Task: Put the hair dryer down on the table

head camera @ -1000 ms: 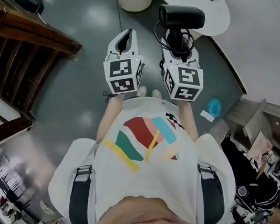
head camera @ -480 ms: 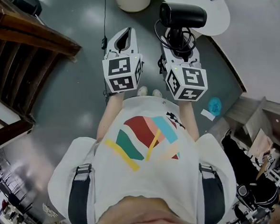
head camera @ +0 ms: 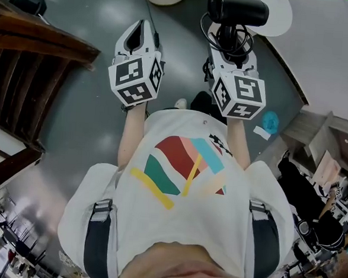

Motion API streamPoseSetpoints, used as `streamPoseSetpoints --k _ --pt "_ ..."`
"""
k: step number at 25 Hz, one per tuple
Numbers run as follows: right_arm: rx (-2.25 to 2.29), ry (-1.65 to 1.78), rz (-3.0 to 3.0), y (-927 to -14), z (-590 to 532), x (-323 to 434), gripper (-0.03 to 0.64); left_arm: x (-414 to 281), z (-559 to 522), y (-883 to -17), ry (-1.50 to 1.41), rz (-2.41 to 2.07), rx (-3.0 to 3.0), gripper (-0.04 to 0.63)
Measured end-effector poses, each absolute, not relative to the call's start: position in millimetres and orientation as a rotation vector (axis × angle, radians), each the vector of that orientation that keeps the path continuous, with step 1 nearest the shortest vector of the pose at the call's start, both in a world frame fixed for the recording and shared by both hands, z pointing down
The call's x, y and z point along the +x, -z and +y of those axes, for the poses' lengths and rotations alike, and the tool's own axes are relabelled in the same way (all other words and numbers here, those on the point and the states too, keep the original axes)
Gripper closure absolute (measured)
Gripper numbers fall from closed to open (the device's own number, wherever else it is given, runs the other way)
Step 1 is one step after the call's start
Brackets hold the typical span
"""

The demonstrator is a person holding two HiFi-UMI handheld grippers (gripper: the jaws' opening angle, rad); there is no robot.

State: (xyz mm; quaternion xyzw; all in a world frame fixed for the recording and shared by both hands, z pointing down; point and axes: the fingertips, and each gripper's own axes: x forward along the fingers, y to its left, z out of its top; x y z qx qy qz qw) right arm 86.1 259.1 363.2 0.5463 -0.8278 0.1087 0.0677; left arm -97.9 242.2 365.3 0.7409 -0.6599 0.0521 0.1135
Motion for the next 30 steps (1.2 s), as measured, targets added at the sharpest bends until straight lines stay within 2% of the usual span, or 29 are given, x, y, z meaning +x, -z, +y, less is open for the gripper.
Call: streamPoseSetpoints --k 16,30 --pt "1.670 -0.254 -2.550 -348.8 216.9 71.2 0.394 -129.6 205.2 -355.2 -0.131 -2.028 2.152 0.580" --pt "1.651 -0.242 -2.580 -346.9 114.5 69.6 0.394 -77.9 102.1 -340.5 -0.072 -1.913 2.310 0.580"
